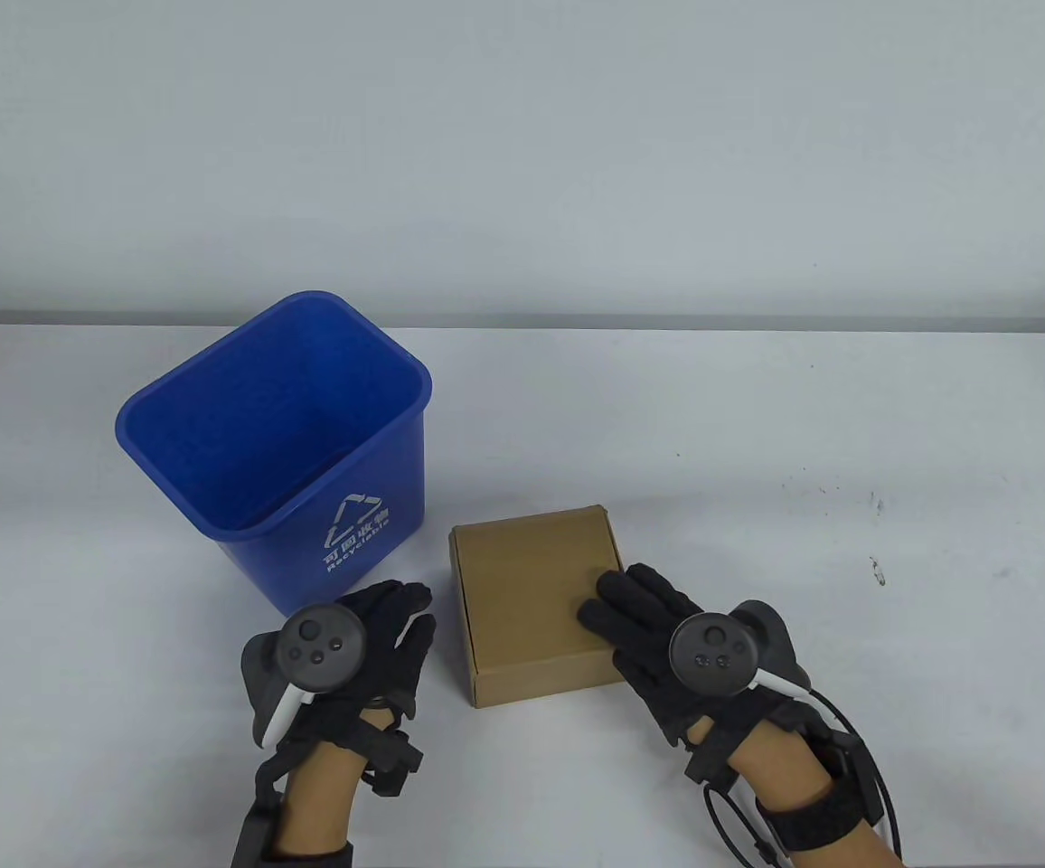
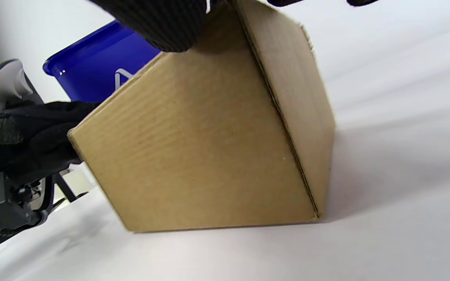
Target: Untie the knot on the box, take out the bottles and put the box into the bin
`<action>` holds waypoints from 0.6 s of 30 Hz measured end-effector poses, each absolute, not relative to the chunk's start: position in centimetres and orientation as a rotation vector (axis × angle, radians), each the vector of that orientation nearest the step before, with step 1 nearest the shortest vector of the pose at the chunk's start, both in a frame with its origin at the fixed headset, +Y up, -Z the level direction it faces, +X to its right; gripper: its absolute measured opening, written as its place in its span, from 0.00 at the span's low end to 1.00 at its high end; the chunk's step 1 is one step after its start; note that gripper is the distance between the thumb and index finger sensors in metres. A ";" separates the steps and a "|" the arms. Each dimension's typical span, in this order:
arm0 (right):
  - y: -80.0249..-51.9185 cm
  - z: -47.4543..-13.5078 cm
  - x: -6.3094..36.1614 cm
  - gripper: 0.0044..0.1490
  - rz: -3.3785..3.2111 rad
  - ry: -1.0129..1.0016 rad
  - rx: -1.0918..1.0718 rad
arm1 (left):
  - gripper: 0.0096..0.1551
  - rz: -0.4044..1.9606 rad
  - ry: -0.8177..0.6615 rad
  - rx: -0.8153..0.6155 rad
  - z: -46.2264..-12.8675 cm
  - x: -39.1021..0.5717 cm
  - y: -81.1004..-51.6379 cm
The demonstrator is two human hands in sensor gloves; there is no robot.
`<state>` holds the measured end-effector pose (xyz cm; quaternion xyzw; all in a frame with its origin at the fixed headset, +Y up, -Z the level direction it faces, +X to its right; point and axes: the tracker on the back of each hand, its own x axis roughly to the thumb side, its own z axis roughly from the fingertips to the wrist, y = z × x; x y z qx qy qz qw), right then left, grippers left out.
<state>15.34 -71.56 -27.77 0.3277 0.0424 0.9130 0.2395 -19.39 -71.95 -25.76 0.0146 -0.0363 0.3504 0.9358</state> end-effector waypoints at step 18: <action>-72.3 -30.1 19.8 0.29 2.529 -0.109 0.365 | 0.25 0.665 -0.211 -0.144 -28.3 -18.9 -73.7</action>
